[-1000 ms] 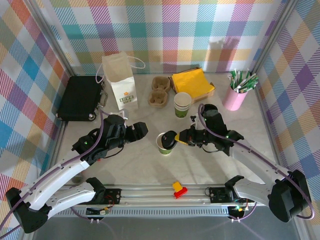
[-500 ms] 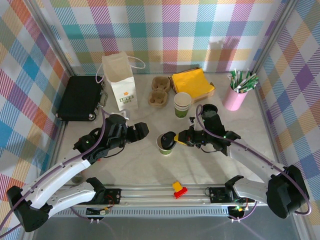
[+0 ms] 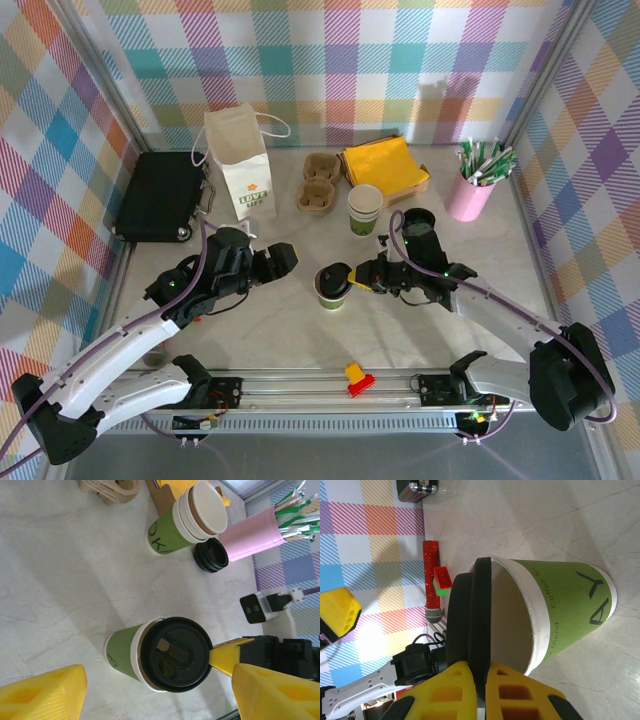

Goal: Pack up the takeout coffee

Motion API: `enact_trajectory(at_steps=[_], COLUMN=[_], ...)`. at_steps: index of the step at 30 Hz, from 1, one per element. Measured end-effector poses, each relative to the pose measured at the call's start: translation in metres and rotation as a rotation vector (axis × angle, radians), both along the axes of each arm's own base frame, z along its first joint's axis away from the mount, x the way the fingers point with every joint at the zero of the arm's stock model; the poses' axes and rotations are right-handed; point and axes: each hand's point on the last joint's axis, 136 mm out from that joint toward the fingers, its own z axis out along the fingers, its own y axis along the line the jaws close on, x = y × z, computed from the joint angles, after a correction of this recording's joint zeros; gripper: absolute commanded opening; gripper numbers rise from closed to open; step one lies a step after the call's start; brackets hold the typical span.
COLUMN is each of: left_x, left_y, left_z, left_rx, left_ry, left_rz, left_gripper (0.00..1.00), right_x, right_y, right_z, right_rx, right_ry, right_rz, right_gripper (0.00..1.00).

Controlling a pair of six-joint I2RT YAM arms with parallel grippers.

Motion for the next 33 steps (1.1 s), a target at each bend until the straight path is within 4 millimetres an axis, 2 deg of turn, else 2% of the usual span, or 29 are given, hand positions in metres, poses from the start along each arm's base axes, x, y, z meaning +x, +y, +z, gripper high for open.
enact_trajectory(at_steps=[8, 20, 33], left_x=[-0.004, -0.007, -0.007], left_y=[0.003, 0.006, 0.006], left_z=[0.008, 0.008, 0.008], left_rx=[-0.020, -0.016, -0.023], left_ry=[-0.014, -0.007, -0.001], left_rz=[-0.002, 0.004, 0.010], left_gripper=[0.76, 0.76, 0.76], right_x=[0.002, 0.004, 0.003], right_y=[0.000, -0.003, -0.002], right_z=[-0.005, -0.026, -0.026], right_rx=[-0.009, -0.060, -0.058], right_ry=[0.004, 0.038, 0.034], right_rz=[-0.003, -0.016, -0.014], right_gripper=[0.17, 0.22, 0.25])
